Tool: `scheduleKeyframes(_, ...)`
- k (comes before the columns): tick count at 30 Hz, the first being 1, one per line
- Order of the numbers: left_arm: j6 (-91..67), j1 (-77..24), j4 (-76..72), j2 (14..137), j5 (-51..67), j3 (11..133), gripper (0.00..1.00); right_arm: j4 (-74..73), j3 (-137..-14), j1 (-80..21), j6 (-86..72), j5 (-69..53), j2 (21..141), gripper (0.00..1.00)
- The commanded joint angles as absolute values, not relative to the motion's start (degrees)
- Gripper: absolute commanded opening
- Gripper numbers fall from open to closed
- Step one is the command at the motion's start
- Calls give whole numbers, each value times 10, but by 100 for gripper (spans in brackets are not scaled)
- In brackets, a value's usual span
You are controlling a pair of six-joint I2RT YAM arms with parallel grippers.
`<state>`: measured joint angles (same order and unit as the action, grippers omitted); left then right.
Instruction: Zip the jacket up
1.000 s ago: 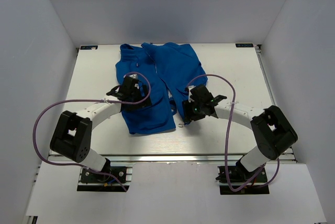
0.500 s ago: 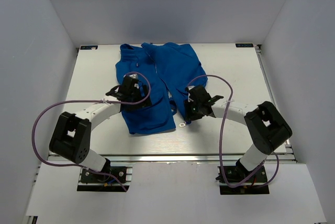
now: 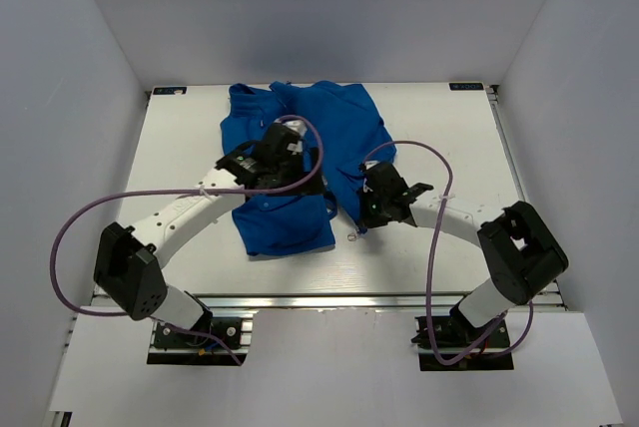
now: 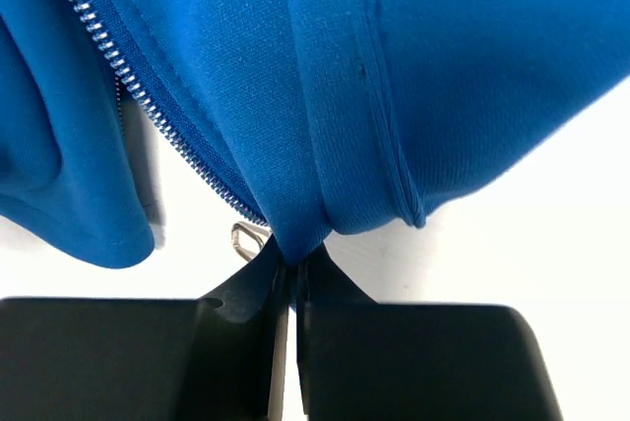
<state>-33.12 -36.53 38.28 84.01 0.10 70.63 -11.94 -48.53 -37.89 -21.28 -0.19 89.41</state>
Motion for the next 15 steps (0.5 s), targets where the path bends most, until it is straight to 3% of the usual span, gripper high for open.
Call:
scheduleKeyframes(1,-373,-456,498,872,-46,758,98,-135,-479,-378,-235,20,860,0)
scheduleKeyframes(9,-489,-519,511,982,-77,796,98,-99,-440,-378,-270,-3,825,0)
scheduleKeyframes(15,-557,-532,553,1045,-125,838,81,-90,-412,-377,-291,-8,798,0)
